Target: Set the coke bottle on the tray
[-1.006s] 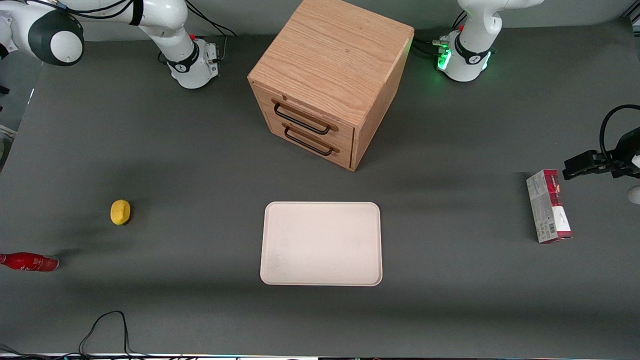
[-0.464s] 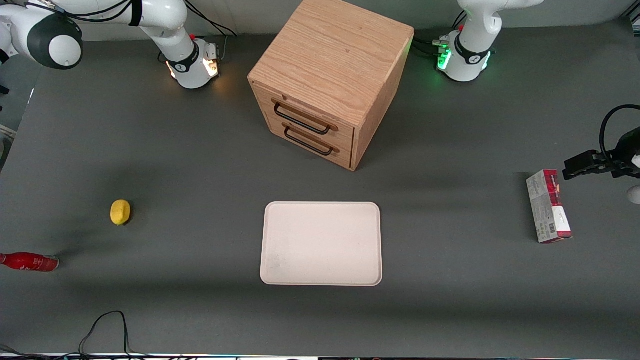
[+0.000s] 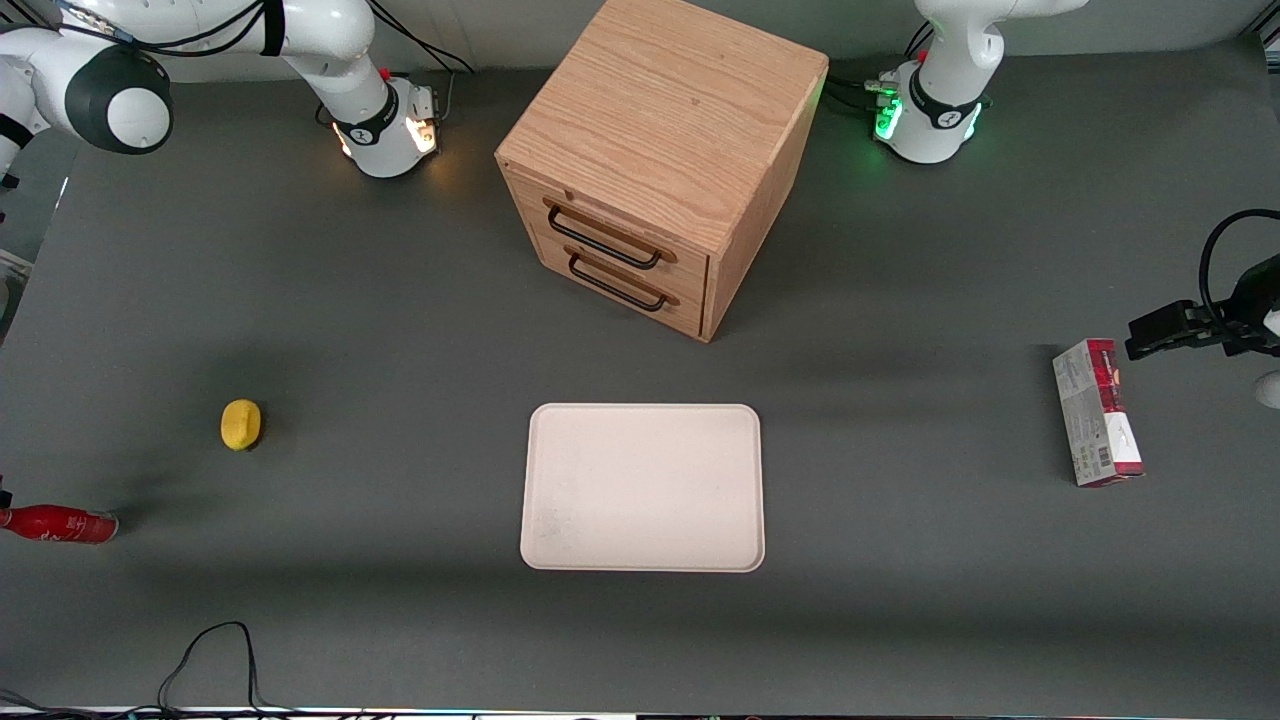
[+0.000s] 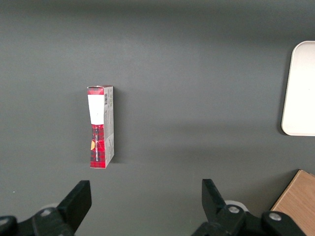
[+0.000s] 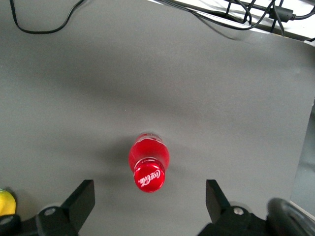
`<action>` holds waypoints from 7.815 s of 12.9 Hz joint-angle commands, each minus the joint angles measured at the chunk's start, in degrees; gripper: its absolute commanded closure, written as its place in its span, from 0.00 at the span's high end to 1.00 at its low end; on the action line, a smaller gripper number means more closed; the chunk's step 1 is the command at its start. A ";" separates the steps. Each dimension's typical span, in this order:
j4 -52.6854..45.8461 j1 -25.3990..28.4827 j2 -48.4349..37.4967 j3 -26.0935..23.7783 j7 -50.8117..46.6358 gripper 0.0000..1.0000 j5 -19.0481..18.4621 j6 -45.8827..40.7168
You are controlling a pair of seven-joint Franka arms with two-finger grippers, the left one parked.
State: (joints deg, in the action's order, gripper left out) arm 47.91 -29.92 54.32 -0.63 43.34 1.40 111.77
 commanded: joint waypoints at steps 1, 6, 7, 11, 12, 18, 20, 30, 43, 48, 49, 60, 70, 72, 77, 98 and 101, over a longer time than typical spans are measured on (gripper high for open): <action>-2.21 -0.23 2.01 -0.52 1.57 1.00 0.71 1.43; -2.12 0.04 3.77 -0.52 1.66 1.00 0.62 3.28; -2.12 0.21 3.95 -0.52 1.57 1.00 0.62 3.37; -2.12 1.00 3.95 -0.25 1.83 1.00 0.36 3.46; -2.12 1.09 3.95 -0.34 3.40 0.99 0.01 3.89; -1.95 0.92 3.95 -0.25 6.05 0.79 -0.08 4.86; -1.77 0.74 3.95 -0.17 6.93 0.60 -0.08 4.86; -1.51 0.83 3.86 0.01 8.51 0.00 -1.75 4.60; -2.21 -2.32 -16.15 0.45 11.75 0.00 -5.01 -24.12; -2.12 -4.71 -30.40 0.45 12.91 0.00 -4.75 -34.85; -2.12 -4.54 -31.11 0.28 12.04 0.00 -4.48 -35.91; -1.95 32.42 -32.27 -1.92 -41.71 0.00 -4.39 -40.76; -1.77 63.57 -22.16 -1.66 -72.78 0.00 -13.18 -25.91; -1.60 63.58 -20.58 -1.66 -72.79 0.00 -13.18 -23.02; -1.07 60.77 -10.57 -1.40 -72.87 0.00 -12.65 -11.15; 4.73 57.43 -4.03 -1.40 -72.70 1.00 -7.82 -1.88; 4.29 57.96 -10.53 -1.75 -72.79 1.00 -7.64 -11.63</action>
State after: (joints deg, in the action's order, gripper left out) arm 50.56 27.61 49.77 -2.32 -29.14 -7.60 105.65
